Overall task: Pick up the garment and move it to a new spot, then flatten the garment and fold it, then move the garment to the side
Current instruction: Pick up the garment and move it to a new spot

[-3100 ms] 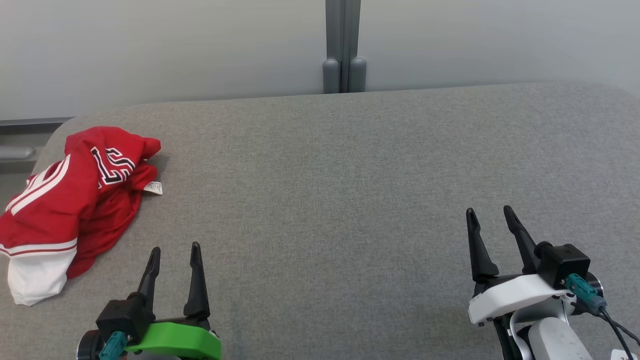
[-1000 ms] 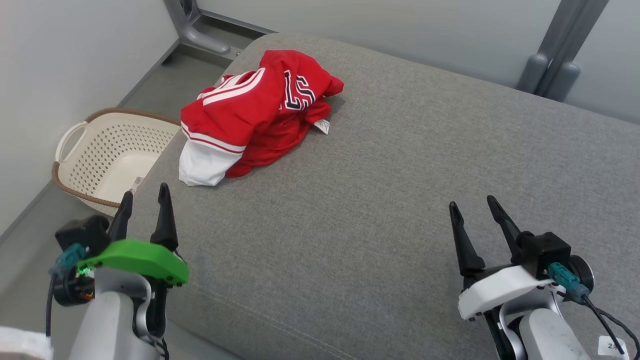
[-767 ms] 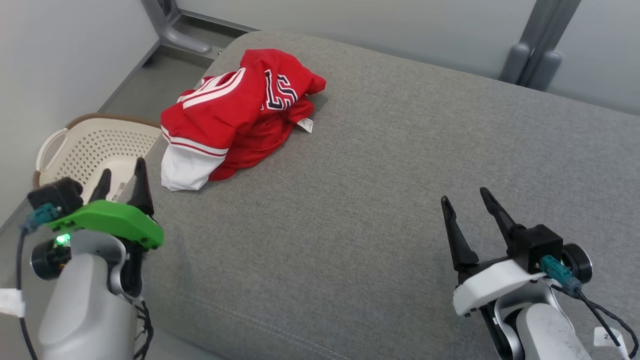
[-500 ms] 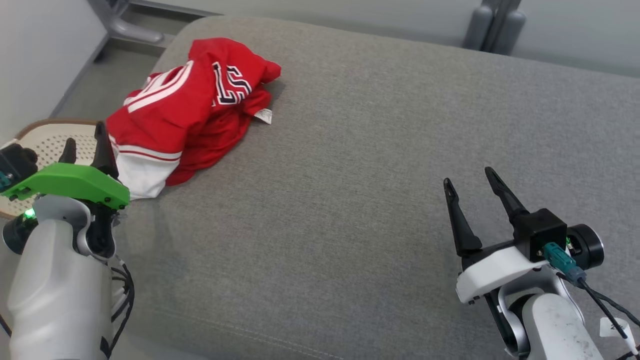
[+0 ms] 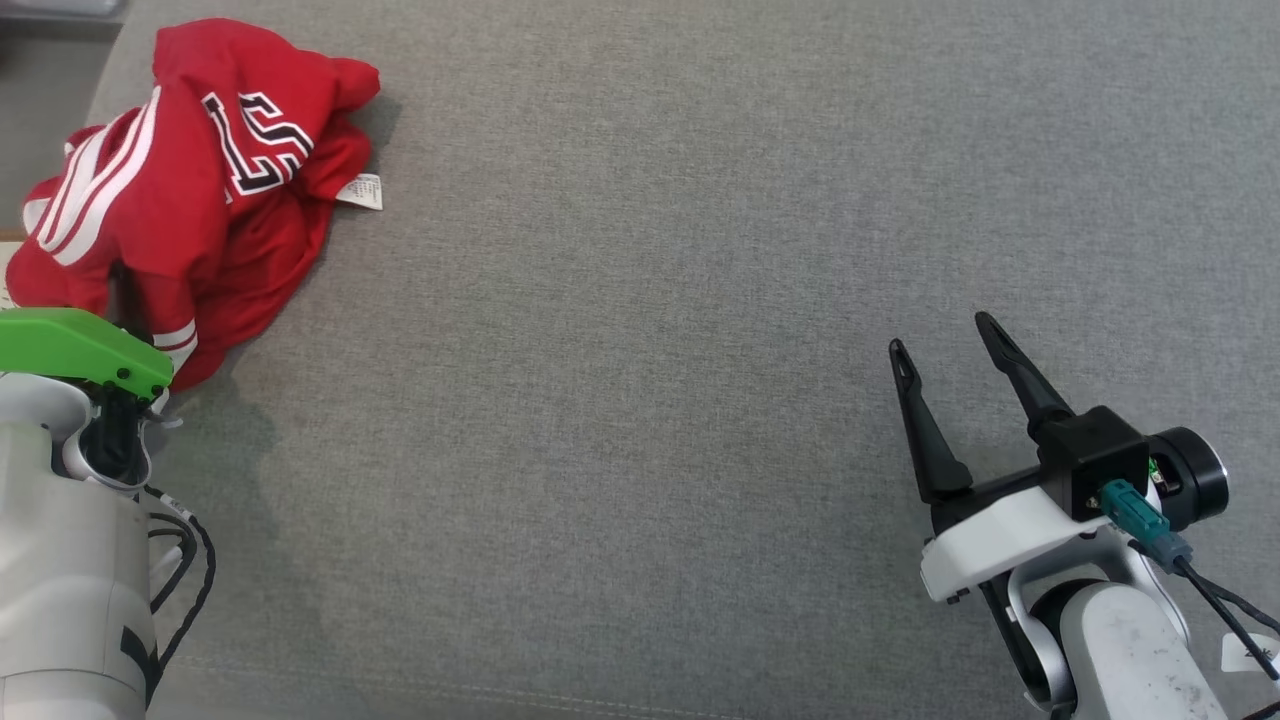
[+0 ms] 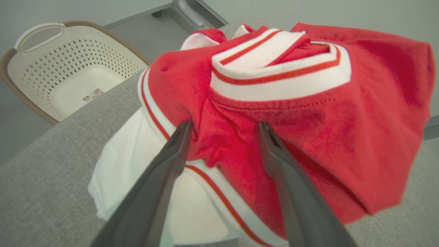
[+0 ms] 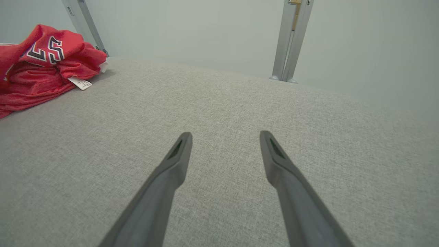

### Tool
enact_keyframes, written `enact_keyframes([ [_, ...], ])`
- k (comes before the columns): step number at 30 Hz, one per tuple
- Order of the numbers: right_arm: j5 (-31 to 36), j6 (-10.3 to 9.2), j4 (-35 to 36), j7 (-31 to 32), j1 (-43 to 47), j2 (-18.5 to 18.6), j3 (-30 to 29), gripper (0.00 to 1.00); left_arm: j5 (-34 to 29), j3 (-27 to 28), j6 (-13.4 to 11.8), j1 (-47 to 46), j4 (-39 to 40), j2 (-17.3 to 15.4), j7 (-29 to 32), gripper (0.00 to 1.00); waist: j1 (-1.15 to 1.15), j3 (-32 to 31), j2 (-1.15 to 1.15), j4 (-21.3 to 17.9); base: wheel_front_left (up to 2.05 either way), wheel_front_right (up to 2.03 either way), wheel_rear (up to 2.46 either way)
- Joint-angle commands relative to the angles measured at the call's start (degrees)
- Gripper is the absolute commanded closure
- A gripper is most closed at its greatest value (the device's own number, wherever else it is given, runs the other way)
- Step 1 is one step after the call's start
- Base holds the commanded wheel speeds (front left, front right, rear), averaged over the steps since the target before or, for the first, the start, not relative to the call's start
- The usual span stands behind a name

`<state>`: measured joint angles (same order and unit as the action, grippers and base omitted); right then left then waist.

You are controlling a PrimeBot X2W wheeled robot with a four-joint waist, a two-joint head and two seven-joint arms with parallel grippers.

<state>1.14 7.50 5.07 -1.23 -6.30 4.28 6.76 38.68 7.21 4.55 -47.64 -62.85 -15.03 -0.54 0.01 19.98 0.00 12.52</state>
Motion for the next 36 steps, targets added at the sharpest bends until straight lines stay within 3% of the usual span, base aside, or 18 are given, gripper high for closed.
enact_keyframes([
  [1, -0.1, -0.02, 0.3, 0.1, 0.3, 0.0, 0.0, 0.00, 0.0, -0.2, -0.4, -0.9, -0.7, -0.4, 0.8, 0.38, -0.01, 1.9, 0.00, -1.8, 0.00, 0.00, 0.00],
  [2, -0.2, -0.02, 0.2, 0.2, 0.3, 0.0, 0.1, 0.00, 0.0, -0.2, -0.4, -1.1, -1.2, -0.5, 1.2, 0.57, -0.01, 1.8, 0.00, -1.7, 0.00, 0.00, 0.00],
  [3, -0.4, -0.02, 0.0, 0.2, 0.3, -0.1, 0.2, 0.00, 0.2, -0.3, -0.4, -1.4, -1.6, -0.8, 2.0, 1.00, -0.01, 1.6, 0.00, -1.7, 0.00, 0.00, 0.00],
  [9, -1.5, -0.02, -1.5, -1.2, -0.5, -0.7, 0.0, 0.00, 0.1, -1.4, 1.0, -2.1, -2.0, -1.8, 4.4, 1.00, -0.01, -0.5, 0.00, -0.8, 0.00, 0.00, 0.00],
  [15, -3.6, -0.02, -5.5, -4.0, -0.7, -1.1, 0.7, 0.00, -0.6, -2.6, 2.1, -3.8, 1.6, -4.7, 4.0, 1.00, -0.01, -5.1, 0.00, -0.1, 0.00, 0.00, 0.00],
  [25, -10.5, -0.02, -12.5, -10.0, -1.4, -1.3, 1.5, 0.00, -4.4, -8.4, 2.8, -10.4, 17.2, -10.5, 8.7, 1.00, -0.01, -12.5, 0.00, -1.6, 0.00, 0.00, 0.00],
  [36, -14.2, -0.02, -17.5, -13.0, -1.9, -1.3, 2.6, 0.00, -5.4, -13.2, 1.5, -15.9, 36.4, -6.5, 13.3, 1.00, -0.01, -15.9, 0.00, -10.0, 0.00, 0.00, 0.00],
])
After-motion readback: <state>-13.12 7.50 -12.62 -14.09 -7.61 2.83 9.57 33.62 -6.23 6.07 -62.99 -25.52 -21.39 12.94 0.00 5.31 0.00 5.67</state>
